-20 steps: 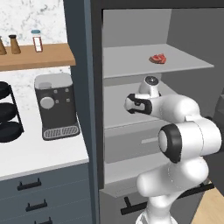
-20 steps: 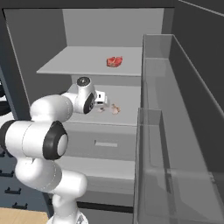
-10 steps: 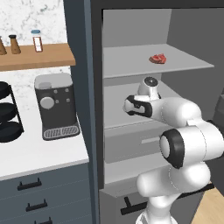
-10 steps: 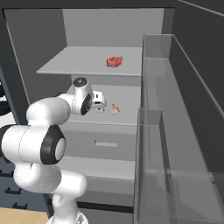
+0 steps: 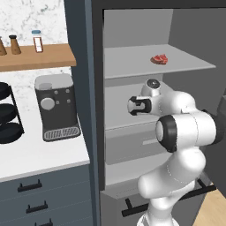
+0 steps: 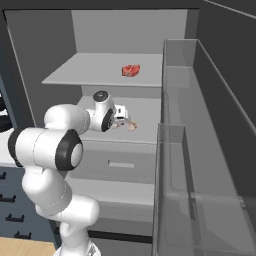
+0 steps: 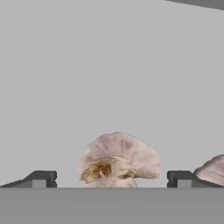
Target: Place one garlic and one steak in each tupperware on the nearby counter, to pack two identical lunches.
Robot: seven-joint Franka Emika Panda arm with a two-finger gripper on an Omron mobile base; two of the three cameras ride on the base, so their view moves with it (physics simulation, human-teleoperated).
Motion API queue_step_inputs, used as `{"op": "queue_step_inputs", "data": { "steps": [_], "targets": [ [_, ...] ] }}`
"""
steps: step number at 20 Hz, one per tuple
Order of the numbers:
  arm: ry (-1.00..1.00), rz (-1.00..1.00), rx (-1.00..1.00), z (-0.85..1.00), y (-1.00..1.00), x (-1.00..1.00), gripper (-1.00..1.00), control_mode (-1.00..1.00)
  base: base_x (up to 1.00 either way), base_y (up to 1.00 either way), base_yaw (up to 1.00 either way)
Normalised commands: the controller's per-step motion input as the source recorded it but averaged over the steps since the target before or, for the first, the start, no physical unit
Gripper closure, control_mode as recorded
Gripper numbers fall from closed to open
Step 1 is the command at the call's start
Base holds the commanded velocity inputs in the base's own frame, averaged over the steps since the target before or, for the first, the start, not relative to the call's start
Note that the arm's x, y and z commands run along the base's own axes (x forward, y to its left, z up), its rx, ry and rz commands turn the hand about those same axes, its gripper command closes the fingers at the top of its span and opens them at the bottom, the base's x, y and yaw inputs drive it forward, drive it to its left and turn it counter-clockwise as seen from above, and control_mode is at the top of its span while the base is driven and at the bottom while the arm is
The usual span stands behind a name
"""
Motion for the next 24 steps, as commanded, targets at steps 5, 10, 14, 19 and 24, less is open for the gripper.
{"op": "queue_step_inputs", "data": {
  "steps": [5, 10, 14, 19, 24],
  "targets": [
    [0.00, 0.00, 0.00, -0.40, 0.00, 0.01, -1.00, -1.00, 0.00, 0.00, 0.00],
    [-0.01, 0.00, 0.00, -0.05, 0.00, 0.00, -1.00, -1.00, 0.00, 0.00, 0.00],
    [0.01, 0.00, 0.00, -0.21, 0.00, -0.01, -1.00, -1.00, 0.00, 0.00, 0.00],
    [0.07, 0.00, 0.04, -0.42, 0.00, -0.12, 1.00, -1.00, 0.00, 0.00, 0.00],
    [0.08, 0.00, 0.03, -0.30, 0.00, -0.13, 1.00, -1.00, 0.00, 0.00, 0.00]
  ]
}}
